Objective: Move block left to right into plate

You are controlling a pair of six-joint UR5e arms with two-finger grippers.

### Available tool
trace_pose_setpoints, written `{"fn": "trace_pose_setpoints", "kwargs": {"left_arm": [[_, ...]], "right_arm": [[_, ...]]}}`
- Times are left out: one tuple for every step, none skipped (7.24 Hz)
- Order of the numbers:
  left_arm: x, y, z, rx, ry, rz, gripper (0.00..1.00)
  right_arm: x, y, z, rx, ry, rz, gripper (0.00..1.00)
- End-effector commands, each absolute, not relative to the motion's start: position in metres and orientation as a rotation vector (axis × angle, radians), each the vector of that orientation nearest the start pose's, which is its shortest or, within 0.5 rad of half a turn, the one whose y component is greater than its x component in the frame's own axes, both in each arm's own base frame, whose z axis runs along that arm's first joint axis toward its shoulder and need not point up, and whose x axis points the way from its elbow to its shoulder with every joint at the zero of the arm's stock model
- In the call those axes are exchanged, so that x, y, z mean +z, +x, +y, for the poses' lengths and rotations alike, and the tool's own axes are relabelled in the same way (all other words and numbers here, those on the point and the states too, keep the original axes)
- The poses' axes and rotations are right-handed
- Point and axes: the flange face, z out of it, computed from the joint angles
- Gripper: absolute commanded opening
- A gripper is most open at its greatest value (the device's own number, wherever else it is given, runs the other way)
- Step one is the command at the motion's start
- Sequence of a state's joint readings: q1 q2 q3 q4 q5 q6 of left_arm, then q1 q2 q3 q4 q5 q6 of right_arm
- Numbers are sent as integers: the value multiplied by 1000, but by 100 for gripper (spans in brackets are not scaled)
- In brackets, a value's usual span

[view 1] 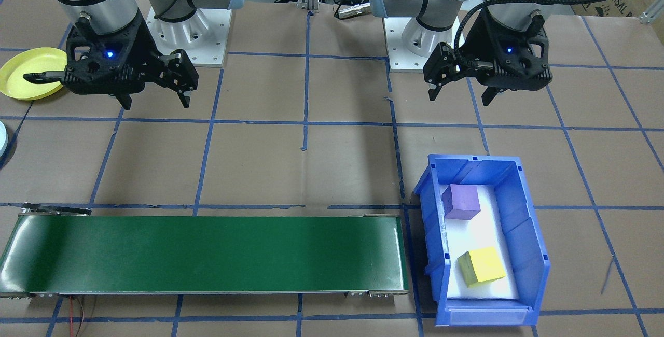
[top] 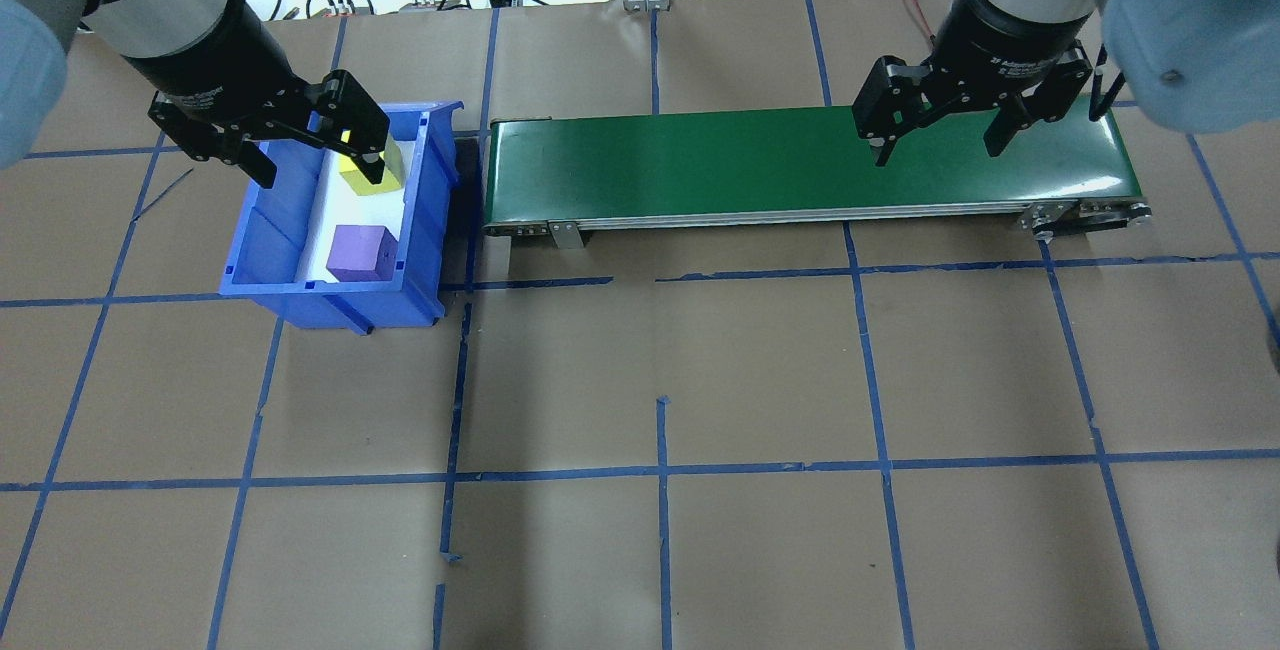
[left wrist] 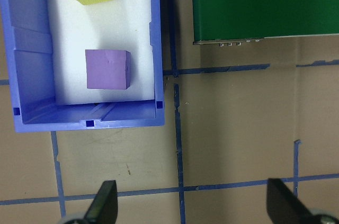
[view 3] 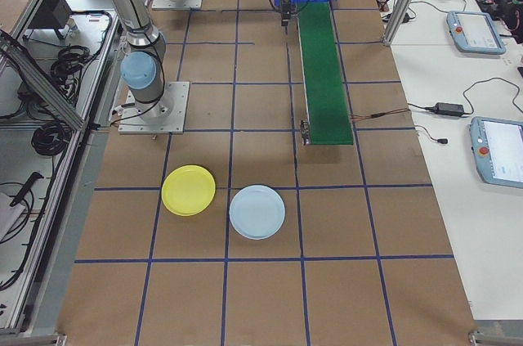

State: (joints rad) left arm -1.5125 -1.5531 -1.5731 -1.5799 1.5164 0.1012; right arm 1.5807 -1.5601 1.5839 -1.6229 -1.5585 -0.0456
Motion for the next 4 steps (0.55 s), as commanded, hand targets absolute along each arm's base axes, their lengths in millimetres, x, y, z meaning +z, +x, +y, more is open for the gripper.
{"fn": "trace_pose_setpoints", "kwargs": {"left_arm": [[498,-109,-493,-36,67,3194,100],[498,-100,-495,-37,69,3186,100],[481,-99,-503,17,46,3191,100],[463,-96,-514,69,59,3197,100]], "right_arm": [[480,141,-497,-39,-89,3128,100],[480,139,-497,-36,-87,3130,100],[480,140,-497,-39,-89,3130,100],[480,138,-498,-39,-84,3130,100]]}}
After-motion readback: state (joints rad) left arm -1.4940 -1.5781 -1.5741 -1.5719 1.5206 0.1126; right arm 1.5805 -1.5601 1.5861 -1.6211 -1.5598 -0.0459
